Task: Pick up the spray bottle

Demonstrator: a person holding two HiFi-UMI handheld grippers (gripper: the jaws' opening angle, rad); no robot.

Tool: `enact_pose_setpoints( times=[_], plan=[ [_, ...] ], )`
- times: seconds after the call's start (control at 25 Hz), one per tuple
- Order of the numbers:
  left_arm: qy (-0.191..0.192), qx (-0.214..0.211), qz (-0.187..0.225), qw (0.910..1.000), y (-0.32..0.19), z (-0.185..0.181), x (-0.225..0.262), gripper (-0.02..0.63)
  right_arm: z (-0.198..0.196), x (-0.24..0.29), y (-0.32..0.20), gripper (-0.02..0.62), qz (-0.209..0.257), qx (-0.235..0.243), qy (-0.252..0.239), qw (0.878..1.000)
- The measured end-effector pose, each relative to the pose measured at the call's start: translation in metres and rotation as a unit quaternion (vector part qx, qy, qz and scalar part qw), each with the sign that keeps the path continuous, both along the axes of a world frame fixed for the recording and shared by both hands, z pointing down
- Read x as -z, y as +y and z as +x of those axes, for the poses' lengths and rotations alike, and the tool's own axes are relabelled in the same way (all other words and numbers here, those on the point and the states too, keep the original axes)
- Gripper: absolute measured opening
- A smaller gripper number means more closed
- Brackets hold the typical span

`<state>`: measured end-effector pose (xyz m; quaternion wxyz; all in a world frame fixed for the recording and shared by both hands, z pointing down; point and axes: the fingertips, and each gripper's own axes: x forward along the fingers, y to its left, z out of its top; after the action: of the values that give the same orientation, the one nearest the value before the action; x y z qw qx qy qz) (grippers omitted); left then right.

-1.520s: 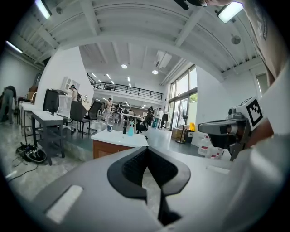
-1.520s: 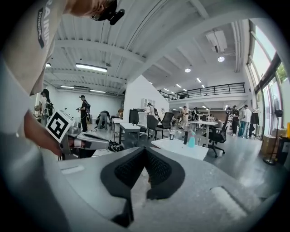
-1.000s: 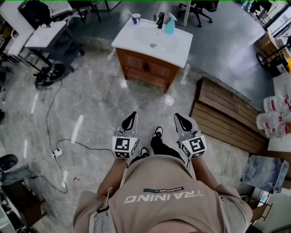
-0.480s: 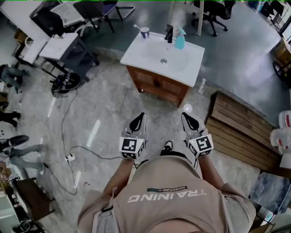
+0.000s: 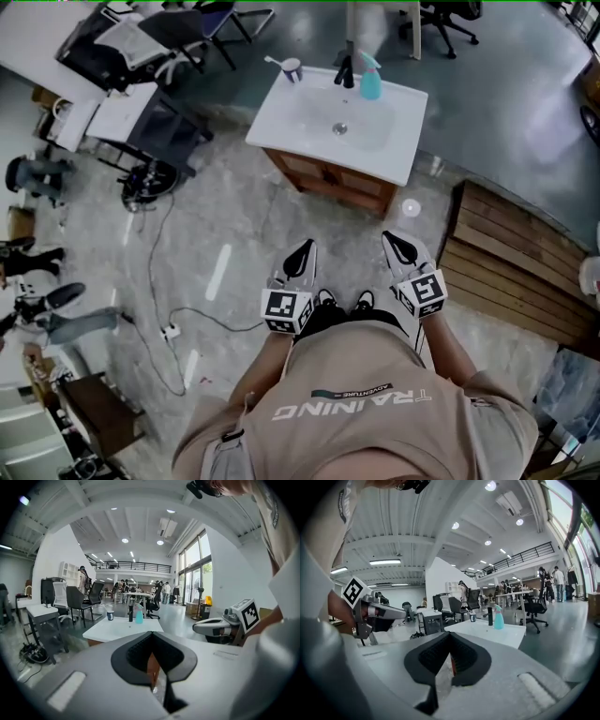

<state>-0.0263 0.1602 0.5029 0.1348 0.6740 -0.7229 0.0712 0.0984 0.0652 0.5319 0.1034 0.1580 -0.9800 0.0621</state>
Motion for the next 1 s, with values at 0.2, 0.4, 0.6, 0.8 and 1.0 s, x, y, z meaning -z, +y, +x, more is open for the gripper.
enact_pose_setpoints(
  times=[0.2,0.4,0.6,0.8,1.0],
  plan=[
    [0.000,-0.022,-0.005,0.9997,-0.023,0.001,-0.006,0.018,0.001,-0.020,-0.018,0.002,-0.016,-0.023,0.014,0.999],
    [0.018,-0.043,-0.017,0.9988,-0.042,-0.010,-0.024,0.018,-0.007,-0.014,-0.034,0.002,-0.046,-0.055,-0.007,0.997],
    [0.002,-0.074,0.014,0.9972,-0.078,-0.033,-0.005,0.018,-0.040,0.005,-0.061,0.002,-0.026,-0.069,-0.014,0.997],
    [0.003,-0.081,0.043,0.9958,-0.095,-0.072,0.011,0.018,-0.080,0.032,-0.082,0.002,0.020,-0.071,-0.010,0.997],
    [0.006,-0.087,0.044,0.9952,-0.113,-0.124,0.002,0.018,-0.108,0.051,-0.105,0.002,0.054,-0.092,-0.015,0.994]
  ],
)
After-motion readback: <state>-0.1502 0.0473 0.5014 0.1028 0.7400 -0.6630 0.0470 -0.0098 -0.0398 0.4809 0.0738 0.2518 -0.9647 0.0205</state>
